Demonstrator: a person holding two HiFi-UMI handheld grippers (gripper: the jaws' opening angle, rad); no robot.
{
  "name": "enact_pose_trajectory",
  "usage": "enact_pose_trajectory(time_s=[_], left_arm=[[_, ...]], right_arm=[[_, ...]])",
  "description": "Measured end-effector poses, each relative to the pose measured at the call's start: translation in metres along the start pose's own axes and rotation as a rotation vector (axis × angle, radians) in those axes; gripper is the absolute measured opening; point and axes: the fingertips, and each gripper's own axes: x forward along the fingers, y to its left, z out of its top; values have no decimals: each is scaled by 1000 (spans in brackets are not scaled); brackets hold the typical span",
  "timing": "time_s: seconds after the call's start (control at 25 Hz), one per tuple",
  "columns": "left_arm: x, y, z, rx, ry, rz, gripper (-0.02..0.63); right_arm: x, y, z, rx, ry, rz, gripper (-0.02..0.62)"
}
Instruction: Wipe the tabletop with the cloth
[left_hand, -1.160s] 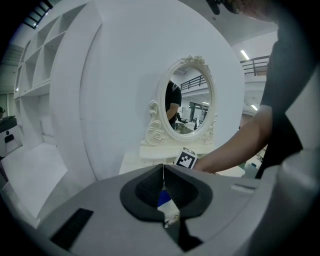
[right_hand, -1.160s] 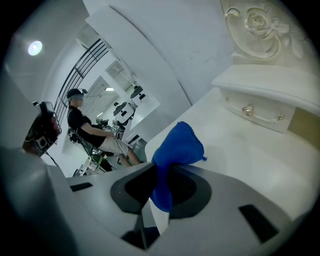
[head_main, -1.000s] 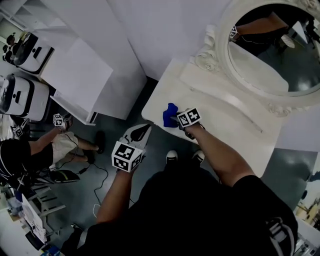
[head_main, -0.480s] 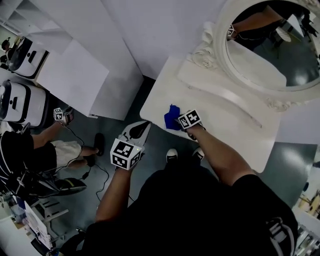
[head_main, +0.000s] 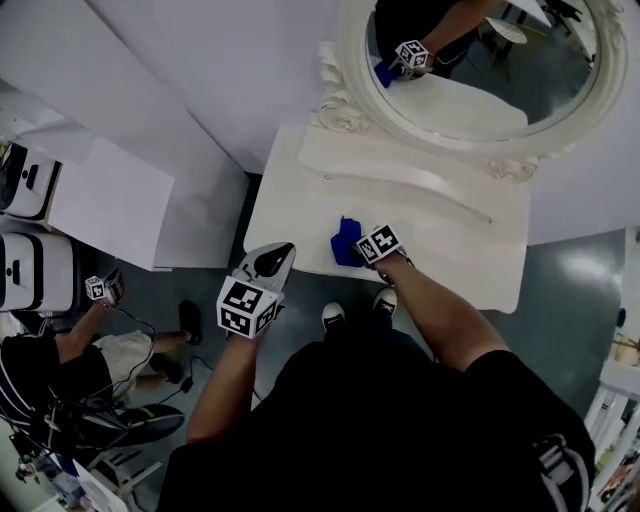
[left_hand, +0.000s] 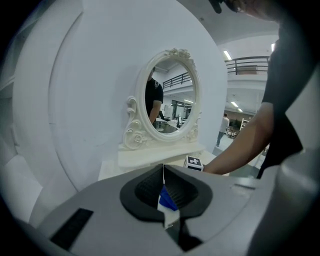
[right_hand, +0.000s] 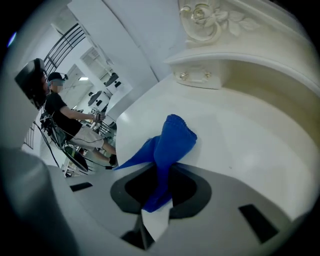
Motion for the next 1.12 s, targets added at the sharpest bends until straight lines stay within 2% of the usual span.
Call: enact_pose_trajectory(time_s=[0.44,1.12], left_arm=[[68,-75,33,99,15,-171,14],[159,-174,70,193,31,-370,14]], right_arm=[[-87,-89,-99,176,-24,-139,57],[-217,-202,-265,357,-21,-348,58]])
